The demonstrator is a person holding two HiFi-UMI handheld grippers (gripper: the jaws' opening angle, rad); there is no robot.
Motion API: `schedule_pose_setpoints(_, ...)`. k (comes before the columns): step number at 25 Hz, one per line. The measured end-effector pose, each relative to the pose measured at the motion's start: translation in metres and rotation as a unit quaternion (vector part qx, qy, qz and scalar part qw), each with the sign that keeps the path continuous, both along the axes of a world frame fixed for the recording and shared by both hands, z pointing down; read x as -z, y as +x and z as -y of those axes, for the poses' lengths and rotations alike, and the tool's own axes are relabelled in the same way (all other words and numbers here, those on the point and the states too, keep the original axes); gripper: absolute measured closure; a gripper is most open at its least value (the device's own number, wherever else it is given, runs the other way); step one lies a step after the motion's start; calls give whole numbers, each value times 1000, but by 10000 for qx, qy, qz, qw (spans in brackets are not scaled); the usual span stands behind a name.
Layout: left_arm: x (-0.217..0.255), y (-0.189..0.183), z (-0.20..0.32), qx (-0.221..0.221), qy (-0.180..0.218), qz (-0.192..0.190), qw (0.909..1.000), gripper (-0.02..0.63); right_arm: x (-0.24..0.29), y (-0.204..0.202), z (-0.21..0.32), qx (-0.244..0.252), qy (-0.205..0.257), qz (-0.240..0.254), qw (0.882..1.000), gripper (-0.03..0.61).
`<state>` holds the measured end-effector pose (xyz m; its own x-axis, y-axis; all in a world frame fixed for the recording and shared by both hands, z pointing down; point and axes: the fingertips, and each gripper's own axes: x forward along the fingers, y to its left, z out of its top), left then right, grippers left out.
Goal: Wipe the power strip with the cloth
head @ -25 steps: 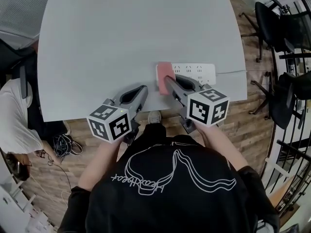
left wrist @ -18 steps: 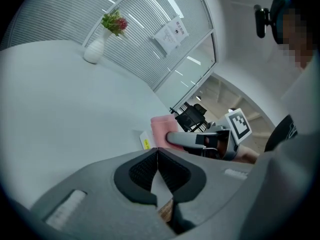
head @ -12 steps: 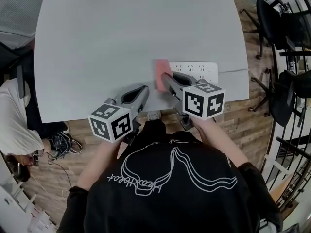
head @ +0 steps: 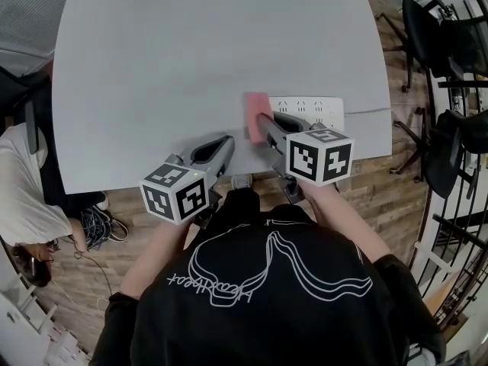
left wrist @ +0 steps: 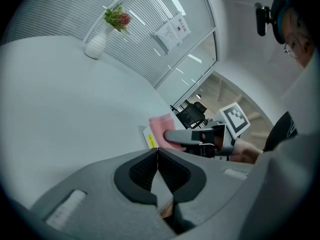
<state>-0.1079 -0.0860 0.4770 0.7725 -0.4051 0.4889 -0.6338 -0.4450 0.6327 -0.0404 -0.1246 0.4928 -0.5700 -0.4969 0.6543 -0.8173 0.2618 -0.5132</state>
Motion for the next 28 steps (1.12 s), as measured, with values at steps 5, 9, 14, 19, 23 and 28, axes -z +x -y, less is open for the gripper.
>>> schedule_pose_setpoints(5, 3, -3, -6, -80, 26, -17, 10000, 600, 1, -1, -5, -51, -8, -77, 10000, 541)
schedule_pose_setpoints(9, 4, -2, -2, -86, 18, -84, 9999, 600, 0, 4, -4, -58, 20, -153, 9999, 541)
schedule_pose_setpoints(14, 3, 2, 2, -121, 30, -77, 9999, 600, -1, 15, -2, -146, 41, -199, 9997, 541)
schedule_pose_setpoints(19, 1, 7, 4, -175, 15, -59, 9998, 600, -1, 31, -2, -263, 112, -321, 9991, 540)
schedule_pose_setpoints(23, 3, 14, 7, -231, 42, -62, 9997, 600, -1, 45, -3, -369, 126, -385, 9985, 540)
schedule_pose_setpoints(28, 5, 19, 10, -280, 54, -81, 9996, 600, 0, 62, -4, -492, 169, -513, 9973, 540)
